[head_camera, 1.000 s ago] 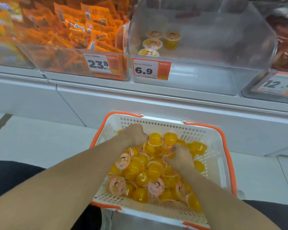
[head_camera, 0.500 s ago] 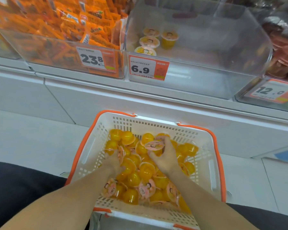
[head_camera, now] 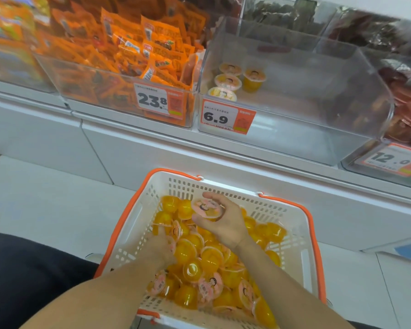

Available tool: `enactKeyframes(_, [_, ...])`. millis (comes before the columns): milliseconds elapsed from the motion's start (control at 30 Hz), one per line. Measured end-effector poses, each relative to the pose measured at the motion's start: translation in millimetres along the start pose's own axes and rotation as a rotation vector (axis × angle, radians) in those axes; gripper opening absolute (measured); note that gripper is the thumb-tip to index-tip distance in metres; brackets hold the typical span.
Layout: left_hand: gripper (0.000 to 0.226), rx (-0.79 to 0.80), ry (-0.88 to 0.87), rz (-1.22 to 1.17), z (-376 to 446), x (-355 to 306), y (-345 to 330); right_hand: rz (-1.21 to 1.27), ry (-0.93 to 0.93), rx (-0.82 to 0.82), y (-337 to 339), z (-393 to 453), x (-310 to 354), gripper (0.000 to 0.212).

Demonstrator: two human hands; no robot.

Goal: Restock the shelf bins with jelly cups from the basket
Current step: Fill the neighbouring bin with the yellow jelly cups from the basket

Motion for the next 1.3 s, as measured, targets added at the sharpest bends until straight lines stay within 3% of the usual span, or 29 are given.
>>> enactKeyframes(133, [0.105,-0.041,-0.063,0.081,-10,-6,12,-0.013,0.028,0.077,-4,7,21,0.054])
enactKeyframes(233, [0.109,0.104,-0.031,-0.020,-13,-12,28,-0.024,0.082,0.090,-1,12,48,0.052])
enactKeyframes(300, [0.079,0.332,-0.082,-0.200,-25,-23,41,0.015,0.146,0.056,4,14,69,0.048])
enactKeyframes(367, [0.046,0.706,-0.135,-0.505,-46,-38,50,0.056,0.216,-0.003,12,15,90,0.048])
enactKeyframes(467, [0.041,1.052,-0.291,-0.809,-80,-64,78,0.054,0.335,-0.069,27,16,126,0.049])
enactKeyframes(533, [0.040,1.194,-0.462,-0.916,-101,-79,103,-0.047,0.405,-0.134,41,17,146,0.045])
enactKeyframes(600, [0.040,1.254,-0.521,-1.048,-120,-89,127,-0.199,0.448,-0.245,55,19,160,0.042])
enactKeyframes(667, [0.036,1.207,-0.596,-1.152,-137,-101,151,-0.290,0.430,-0.358,67,22,169,0.043])
enactKeyframes(800, [0.055,0.854,-0.680,-1.066,-170,-115,182,-0.287,0.313,-0.451,75,23,177,0.048])
enactKeyframes(867, [0.063,0.704,-0.728,-0.979,-188,-122,191,-0.271,0.290,-0.431,72,22,181,0.050])
enactKeyframes(1000, [0.048,0.421,-0.885,-0.912,-214,-130,210,-0.236,0.362,-0.357,68,20,196,0.058])
enactKeyframes(1100, [0.040,0.234,-0.878,-0.942,-218,-124,236,-0.078,0.444,-0.184,66,22,211,0.065])
enactKeyframes(1200, [0.053,0.168,-0.857,-0.898,-215,-110,262,0.125,0.401,-0.075,71,24,225,0.051])
enactKeyframes(1300, [0.060,0.186,-0.879,-0.798,-210,-101,272,0.205,0.299,-0.110,77,31,228,0.023])
Point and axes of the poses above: each hand's wrist, its own z-axis towards the middle knuckle, its own y-axis out of the back of the hand, x = y × z, the point moved 5 cm from there along z, towards the middle knuckle, and after that the axes turned 13 degrees about y, right-handed, at the moved point
